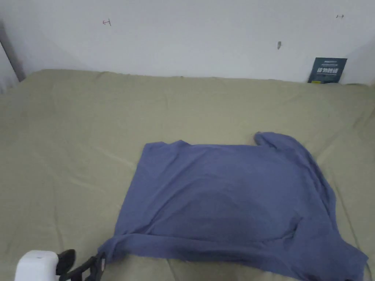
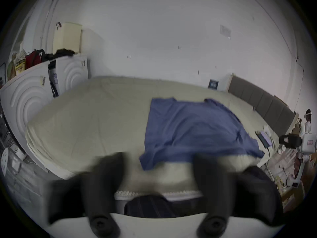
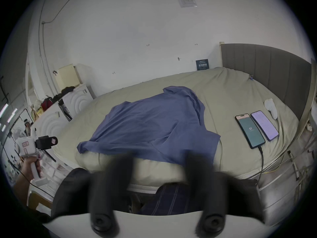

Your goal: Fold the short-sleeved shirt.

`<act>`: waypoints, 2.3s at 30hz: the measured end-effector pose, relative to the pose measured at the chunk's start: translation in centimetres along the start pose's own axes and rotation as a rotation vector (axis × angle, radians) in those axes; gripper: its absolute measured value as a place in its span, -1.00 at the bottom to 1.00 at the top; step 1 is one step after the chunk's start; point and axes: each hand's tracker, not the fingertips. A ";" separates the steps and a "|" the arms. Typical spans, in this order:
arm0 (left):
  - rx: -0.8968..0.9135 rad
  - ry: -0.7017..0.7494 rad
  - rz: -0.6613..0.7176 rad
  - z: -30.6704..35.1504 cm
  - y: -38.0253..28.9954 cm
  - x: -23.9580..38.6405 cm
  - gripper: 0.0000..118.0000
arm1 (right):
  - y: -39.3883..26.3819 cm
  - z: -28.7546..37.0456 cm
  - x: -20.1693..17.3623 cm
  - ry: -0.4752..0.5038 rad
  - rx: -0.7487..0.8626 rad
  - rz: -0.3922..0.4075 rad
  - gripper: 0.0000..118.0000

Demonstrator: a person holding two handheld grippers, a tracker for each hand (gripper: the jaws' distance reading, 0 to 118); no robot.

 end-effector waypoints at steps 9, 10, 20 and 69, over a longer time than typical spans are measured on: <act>-0.189 -0.017 -0.002 -6.7 -1.2 -0.1 -0.78 | 0.3 -1.8 -0.5 -0.077 -0.045 0.055 -1.00; -0.191 -0.028 0.005 -7.4 -1.1 -0.4 -0.15 | 0.5 -1.9 -0.3 -0.073 -0.052 0.044 -1.00; -0.250 -0.006 -0.105 -14.8 -0.2 -0.3 0.70 | 0.7 -1.7 0.8 -0.127 -0.088 -0.020 -1.00; -0.294 -0.149 0.068 -21.4 14.6 -0.1 -1.00 | 17.3 -19.4 7.5 0.033 -0.366 0.056 -0.93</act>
